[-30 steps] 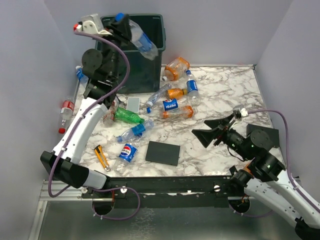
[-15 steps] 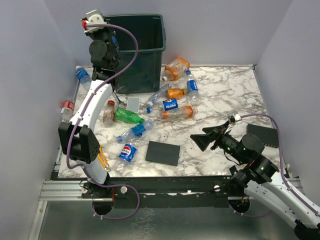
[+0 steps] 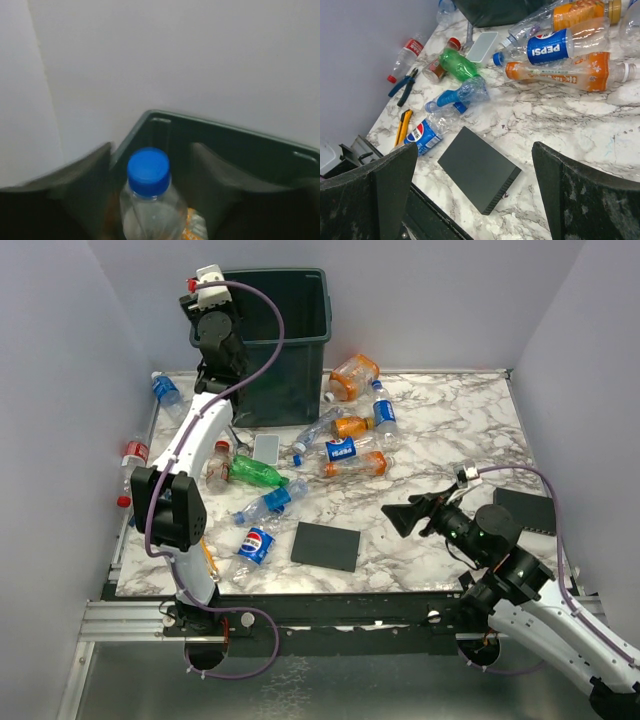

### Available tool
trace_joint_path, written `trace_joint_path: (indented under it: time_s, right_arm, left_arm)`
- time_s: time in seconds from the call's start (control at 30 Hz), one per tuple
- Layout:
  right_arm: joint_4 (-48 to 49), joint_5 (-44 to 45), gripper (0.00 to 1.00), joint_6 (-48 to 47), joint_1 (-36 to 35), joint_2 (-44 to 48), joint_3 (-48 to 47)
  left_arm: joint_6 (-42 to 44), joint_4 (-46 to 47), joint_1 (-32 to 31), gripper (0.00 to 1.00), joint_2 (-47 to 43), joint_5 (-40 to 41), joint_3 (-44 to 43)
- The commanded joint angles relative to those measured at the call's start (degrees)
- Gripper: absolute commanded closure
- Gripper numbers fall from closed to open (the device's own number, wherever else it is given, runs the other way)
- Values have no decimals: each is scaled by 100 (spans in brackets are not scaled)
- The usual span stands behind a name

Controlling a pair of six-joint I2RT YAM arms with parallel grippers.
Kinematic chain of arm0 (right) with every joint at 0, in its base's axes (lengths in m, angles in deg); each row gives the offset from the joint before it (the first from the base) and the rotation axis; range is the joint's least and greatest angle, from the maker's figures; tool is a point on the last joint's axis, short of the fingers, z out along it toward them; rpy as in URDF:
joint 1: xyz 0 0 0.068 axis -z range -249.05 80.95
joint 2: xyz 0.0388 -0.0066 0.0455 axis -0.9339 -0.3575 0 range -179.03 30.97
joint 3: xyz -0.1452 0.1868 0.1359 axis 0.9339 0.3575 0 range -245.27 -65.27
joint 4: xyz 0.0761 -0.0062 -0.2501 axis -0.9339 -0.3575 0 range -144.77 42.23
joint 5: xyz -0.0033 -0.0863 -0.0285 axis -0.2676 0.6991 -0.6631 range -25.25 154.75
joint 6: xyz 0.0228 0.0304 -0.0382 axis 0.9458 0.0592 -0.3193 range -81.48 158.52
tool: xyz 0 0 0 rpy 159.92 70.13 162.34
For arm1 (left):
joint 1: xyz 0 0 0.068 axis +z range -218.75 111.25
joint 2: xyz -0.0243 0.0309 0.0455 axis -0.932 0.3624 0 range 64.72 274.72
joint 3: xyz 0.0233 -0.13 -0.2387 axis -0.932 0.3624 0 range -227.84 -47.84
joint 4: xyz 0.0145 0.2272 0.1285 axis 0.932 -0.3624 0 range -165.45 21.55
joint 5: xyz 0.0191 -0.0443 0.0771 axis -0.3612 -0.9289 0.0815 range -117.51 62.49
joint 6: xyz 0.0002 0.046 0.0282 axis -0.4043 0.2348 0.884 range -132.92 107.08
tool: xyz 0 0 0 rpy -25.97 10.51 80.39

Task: Put the plastic bottles in the bin
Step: Place the plastic bottle in the trash bin, then pick up the plastic bottle at the center of the board.

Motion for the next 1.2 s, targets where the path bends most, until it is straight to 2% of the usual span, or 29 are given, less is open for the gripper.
trace_joint_path:
  time_s: [0.0, 0.03, 0.27, 0.43, 0.53, 0.67, 0.9, 1.03, 1.17]
  right_arm:
    - [-175, 340, 0, -123, -34, -79, -174]
    - [-183, 362, 0, -151, -32, -114, -200]
    - [-228, 576, 0, -220, -35, -338, -380]
    - [-221, 1192, 0, 29, -33, -417, -396]
    - [-150, 1748, 0, 277, -37, -434, -335]
    - [-228, 2282, 0, 275, -32, -586, -410]
    - [-982, 3034, 0, 408, -28, -1212, -726]
    - [-794, 3036, 0, 900, -19, -1453, -570]
    - [-144, 2441, 0, 1531, 97, -1854, -457]
  left_arm:
    - [-318, -440, 74, 11, 35, -301, -324]
    - [-398, -488, 82, 2, 20, -377, -391]
    - [-1304, -844, 71, 1, -289, -1077, -1031]
    - [-1910, -865, -226, 1, -941, -2055, -714]
    - [-1754, -927, -719, 1, -1379, -2713, -109]
    - [-1418, -1092, -1426, 1, -2085, -2978, 1161]
    - [-2122, -1311, -1700, 1, -3026, -3033, 3505]
    - [-2598, -1740, -1741, 1, -3250, -3008, 4299]
    - [-2842, -1921, -1816, 1, -3586, -2653, 4976]
